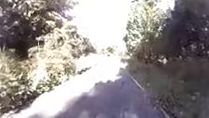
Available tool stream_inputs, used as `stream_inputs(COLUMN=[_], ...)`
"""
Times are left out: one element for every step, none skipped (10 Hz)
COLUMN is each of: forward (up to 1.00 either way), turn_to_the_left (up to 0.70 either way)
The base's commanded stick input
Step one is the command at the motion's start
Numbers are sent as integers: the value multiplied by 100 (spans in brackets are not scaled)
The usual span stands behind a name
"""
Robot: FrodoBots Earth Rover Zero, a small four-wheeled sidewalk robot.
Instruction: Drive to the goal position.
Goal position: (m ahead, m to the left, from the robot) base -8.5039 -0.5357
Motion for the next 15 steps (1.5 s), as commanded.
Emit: stream_inputs(forward=[100, 100, 100, 100, 100, 100, 100, 100, 100, 100, 100, 100, 100, 100, 100], turn_to_the_left=[1, 1, 1, 1, 1, 1, 1, -2, -21, -25, -23, -19, -19, -14, -6])
